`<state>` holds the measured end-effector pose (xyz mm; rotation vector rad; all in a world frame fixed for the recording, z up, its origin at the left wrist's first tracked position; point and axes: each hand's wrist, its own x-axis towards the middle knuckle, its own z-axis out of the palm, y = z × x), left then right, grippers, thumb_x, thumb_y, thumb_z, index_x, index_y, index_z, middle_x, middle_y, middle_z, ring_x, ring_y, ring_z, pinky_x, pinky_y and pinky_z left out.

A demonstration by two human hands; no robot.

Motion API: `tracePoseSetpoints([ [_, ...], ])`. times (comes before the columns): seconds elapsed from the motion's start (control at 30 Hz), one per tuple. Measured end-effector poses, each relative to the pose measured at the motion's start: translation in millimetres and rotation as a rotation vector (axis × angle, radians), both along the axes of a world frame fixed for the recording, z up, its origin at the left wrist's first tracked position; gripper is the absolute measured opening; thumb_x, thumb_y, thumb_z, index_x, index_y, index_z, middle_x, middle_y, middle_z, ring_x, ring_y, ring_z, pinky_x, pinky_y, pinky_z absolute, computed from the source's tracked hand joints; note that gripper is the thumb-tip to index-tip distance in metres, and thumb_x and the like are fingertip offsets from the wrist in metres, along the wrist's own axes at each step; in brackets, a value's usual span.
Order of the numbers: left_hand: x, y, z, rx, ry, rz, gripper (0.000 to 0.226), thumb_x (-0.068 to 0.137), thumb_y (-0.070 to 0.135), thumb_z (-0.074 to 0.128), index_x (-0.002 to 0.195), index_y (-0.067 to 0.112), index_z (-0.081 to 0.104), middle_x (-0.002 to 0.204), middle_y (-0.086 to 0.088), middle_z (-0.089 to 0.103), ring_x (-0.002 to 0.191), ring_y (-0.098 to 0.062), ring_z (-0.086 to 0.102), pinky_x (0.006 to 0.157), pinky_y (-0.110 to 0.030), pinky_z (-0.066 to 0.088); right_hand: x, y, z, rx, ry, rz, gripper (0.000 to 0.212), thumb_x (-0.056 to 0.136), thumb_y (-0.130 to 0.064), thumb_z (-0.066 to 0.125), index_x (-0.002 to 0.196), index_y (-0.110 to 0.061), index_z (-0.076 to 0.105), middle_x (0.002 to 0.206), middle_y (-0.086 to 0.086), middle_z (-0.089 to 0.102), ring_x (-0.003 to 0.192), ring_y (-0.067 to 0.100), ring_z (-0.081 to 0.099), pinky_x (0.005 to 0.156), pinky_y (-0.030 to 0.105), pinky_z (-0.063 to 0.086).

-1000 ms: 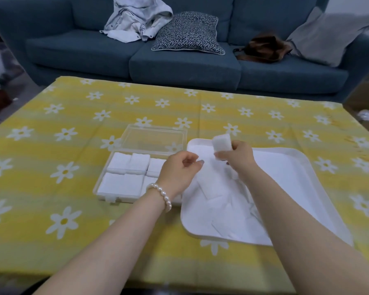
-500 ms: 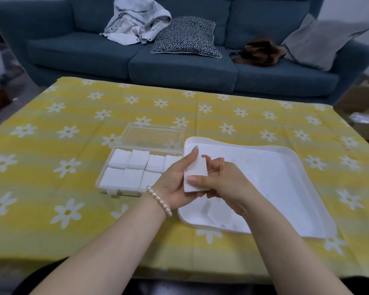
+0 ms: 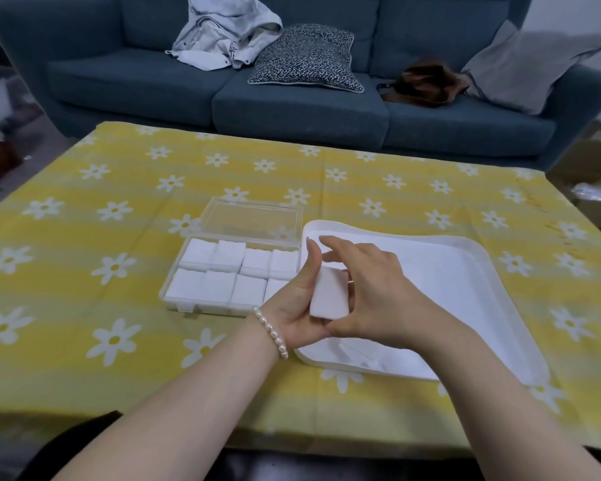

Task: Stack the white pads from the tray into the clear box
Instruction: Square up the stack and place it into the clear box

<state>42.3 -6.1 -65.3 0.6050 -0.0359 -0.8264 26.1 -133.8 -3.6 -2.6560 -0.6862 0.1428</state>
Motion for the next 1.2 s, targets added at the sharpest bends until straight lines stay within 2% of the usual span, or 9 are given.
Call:
tracePoseSetpoints([
  [0.13,-0.5,-1.4,-1.7,0.023,-0.036,0.025,0.073,0.045,0.067,0.077,0.099,0.019,0.072,0.106,-0.002,0.057,0.105,-0.017,0.058,0.085,-0.031,0.050,2.2,1.1,0.1,-0.048,-0.006,-0.007,0.089,0.062,-0.041,0.077,0.138,-0.030,0.032,0.125,-0.011,0.050,0.113,0.010,0.039,0.100,0.028,0.026],
  [0.3,-1.9,-2.0,1.7,0.005,-0.115,-0.003,0.067,0.050,0.060,0.079,0.102,0.018,0.074,0.106,-0.003,0.067,0.104,-0.016,0.064,0.089,-0.032,0.050,-0.4,-0.2,2.9,0.068,0.068,-0.041,0.081,0.063,-0.034,0.077,0.134,-0.032,0.038,0.109,-0.016,0.046,0.103,0.007,0.040,0.098,0.032,0.037],
  [0.43,-2.3,-3.4,1.3,0.027,-0.095,0.012,0.065,0.052,0.060,0.078,0.101,0.018,0.074,0.103,-0.001,0.068,0.101,-0.015,0.064,0.085,-0.028,0.051,0.6,-1.9,-0.2,0.040,0.056,-0.026,0.085,0.061,-0.035,0.079,0.135,-0.034,0.036,0.110,-0.017,0.048,0.099,0.007,0.038,0.095,0.031,0.037],
  [0.63,-3.2,-0.7,8.0,0.046,0.057,0.019,0.085,0.077,0.082,0.028,0.107,0.014,0.071,0.101,-0.005,0.067,0.089,-0.021,0.066,0.067,-0.030,0.048,0.3,-9.1,-4.9,0.133,0.086,-0.069,0.085,0.062,-0.035,0.081,0.135,-0.032,0.039,0.122,-0.011,0.052,0.112,0.014,0.046,0.097,0.038,0.041],
  [0.8,-8.7,0.9,14.8,0.021,0.075,-0.020,0.084,0.082,0.075,0.028,0.100,0.006,0.072,0.094,-0.011,0.069,0.082,-0.026,0.069,0.059,-0.029,0.055,-1.9,-13.3,-8.1,0.157,0.138,-0.080,0.098,0.056,-0.034,0.087,0.139,-0.032,0.035,0.121,-0.014,0.046,0.113,0.012,0.046,0.096,0.038,0.043],
  [0.87,-8.4,1.1,15.2,0.035,0.084,-0.028,0.090,0.082,0.077,0.025,0.110,0.003,0.065,0.098,-0.013,0.069,0.084,-0.028,0.069,0.058,-0.030,0.056,-2.4,-16.8,-8.2,0.219,0.163,-0.112,0.100,0.053,-0.030,0.089,0.139,-0.032,0.038,0.117,-0.017,0.042,0.113,0.010,0.045,0.094,0.035,0.046],
  [0.97,-5.9,0.1,12.3,0.090,0.091,-0.022,0.094,0.078,0.080,0.023,0.124,0.004,0.054,0.112,-0.013,0.065,0.092,-0.027,0.067,0.061,-0.032,0.056,-3.5,-23.1,-9.9,0.291,0.154,-0.151,0.089,0.055,-0.026,0.089,0.133,-0.027,0.046,0.116,-0.015,0.044,0.113,0.007,0.045,0.092,0.027,0.046],
  [1.1,-6.6,-3.1,11.8,0.084,0.066,-0.029,0.086,0.081,0.078,0.017,0.114,0.011,0.061,0.108,-0.011,0.069,0.095,-0.027,0.068,0.061,-0.029,0.056,-3.8,-25.0,-14.8,0.227,0.071,-0.112,0.071,0.057,-0.027,0.087,0.121,-0.021,0.057,0.109,-0.013,0.051,0.108,0.012,0.048,0.095,0.034,0.043],
  [1.2,-6.3,-2.9,10.0,0.095,0.039,-0.040,0.083,0.082,0.077,0.019,0.113,0.011,0.060,0.108,-0.010,0.069,0.097,-0.025,0.068,0.059,-0.027,0.053,-3.0,-25.6,-18.4,0.214,0.045,-0.119,0.070,0.060,-0.028,0.085,0.123,-0.023,0.056,0.113,-0.011,0.053,0.110,0.011,0.047,0.095,0.032,0.041],
])
